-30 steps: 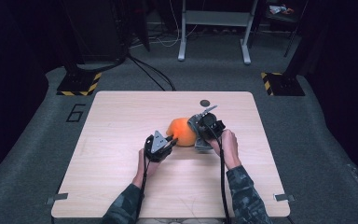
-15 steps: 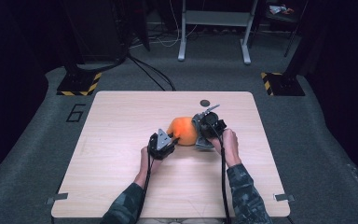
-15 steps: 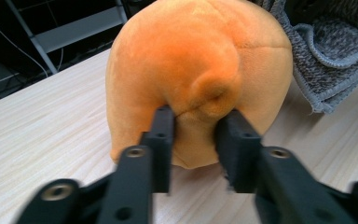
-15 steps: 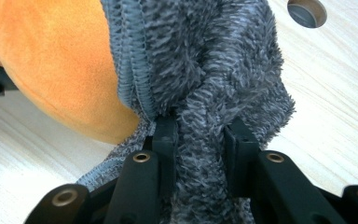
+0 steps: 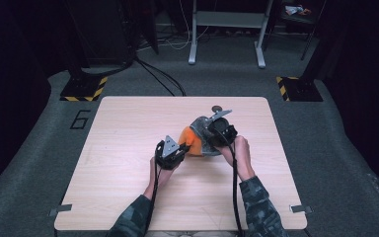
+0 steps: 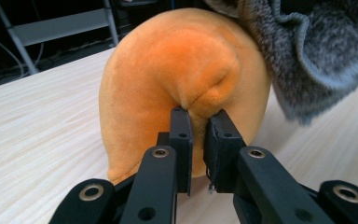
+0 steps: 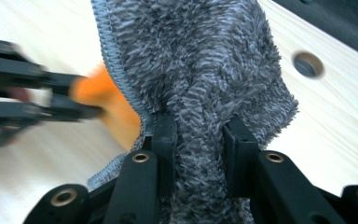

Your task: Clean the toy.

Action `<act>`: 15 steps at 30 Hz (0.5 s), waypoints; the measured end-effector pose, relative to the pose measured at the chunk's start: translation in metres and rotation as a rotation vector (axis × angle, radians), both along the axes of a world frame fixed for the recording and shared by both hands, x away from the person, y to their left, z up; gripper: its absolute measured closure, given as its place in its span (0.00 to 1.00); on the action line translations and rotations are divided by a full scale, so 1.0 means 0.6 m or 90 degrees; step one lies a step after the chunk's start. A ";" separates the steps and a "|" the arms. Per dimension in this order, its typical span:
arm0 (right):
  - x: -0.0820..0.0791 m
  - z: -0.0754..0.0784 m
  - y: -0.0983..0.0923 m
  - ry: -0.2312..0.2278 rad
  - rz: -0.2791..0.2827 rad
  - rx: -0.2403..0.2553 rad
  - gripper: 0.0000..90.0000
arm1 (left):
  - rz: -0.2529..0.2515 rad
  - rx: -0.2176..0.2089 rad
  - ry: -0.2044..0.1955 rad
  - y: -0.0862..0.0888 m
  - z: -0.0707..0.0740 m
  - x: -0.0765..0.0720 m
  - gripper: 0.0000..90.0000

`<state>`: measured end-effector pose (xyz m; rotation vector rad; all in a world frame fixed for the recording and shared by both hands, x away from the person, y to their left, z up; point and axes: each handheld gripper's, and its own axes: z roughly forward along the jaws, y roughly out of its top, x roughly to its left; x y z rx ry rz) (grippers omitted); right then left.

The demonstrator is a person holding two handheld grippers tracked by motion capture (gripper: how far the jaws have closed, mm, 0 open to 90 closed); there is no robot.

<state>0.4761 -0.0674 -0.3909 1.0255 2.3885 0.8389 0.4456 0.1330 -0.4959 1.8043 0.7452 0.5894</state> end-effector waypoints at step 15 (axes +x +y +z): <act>0.024 -0.030 -0.008 0.032 -0.053 -0.049 0.78 | -0.010 0.029 0.003 0.003 -0.008 0.003 0.91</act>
